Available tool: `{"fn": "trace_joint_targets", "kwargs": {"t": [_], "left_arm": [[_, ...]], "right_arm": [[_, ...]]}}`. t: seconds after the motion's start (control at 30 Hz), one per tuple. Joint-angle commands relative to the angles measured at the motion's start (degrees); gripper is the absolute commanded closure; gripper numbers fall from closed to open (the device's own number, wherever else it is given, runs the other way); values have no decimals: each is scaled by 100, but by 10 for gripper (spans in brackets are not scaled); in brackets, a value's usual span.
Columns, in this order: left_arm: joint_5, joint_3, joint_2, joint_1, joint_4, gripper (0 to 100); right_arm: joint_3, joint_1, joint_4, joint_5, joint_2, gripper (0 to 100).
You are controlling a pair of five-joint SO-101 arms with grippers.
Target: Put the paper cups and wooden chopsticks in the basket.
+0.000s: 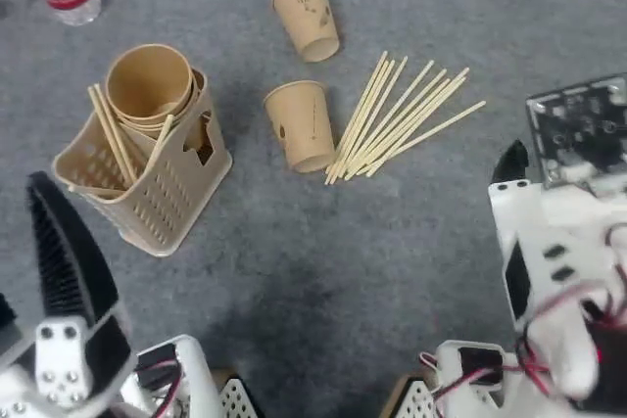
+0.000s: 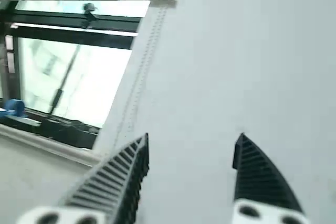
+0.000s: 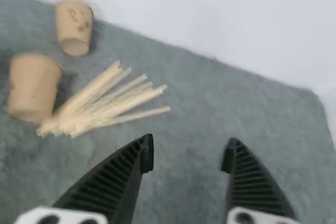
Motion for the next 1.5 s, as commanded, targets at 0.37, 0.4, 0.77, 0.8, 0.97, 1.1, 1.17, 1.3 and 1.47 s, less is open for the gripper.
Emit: {"fn": "trace_joint_targets", "kwargs": {"t": [0.37,0.4,0.77,0.8,0.97,1.1,1.17,1.3,1.47], "left_arm": [[70,-2703,1327,1196,615,761],[70,-2941,1495,1196,642,763],[62,-3732,3947,1811,281,892],[44,-3820,4158,2154,281,893],[-1152,-4119,5275,3534,387,994],[-1723,-4092,6268,3815,721,988],[-1723,-4022,6927,3815,730,988],[-1732,-3996,8202,3859,844,988],[-1749,-4119,9222,4176,730,988]], "right_arm": [[4554,92,-2360,123,-31,991],[4870,92,-2668,70,-31,991],[7182,84,-5244,-651,-31,991],[7358,84,-5455,-791,-31,991],[7956,75,-6149,-1099,-13,991],[8484,92,-6642,-1081,-22,991],[8756,84,-7020,-1073,-22,991],[8976,-13,-7415,-1073,-31,991],[8985,-13,-7415,-1073,-31,991]]}}
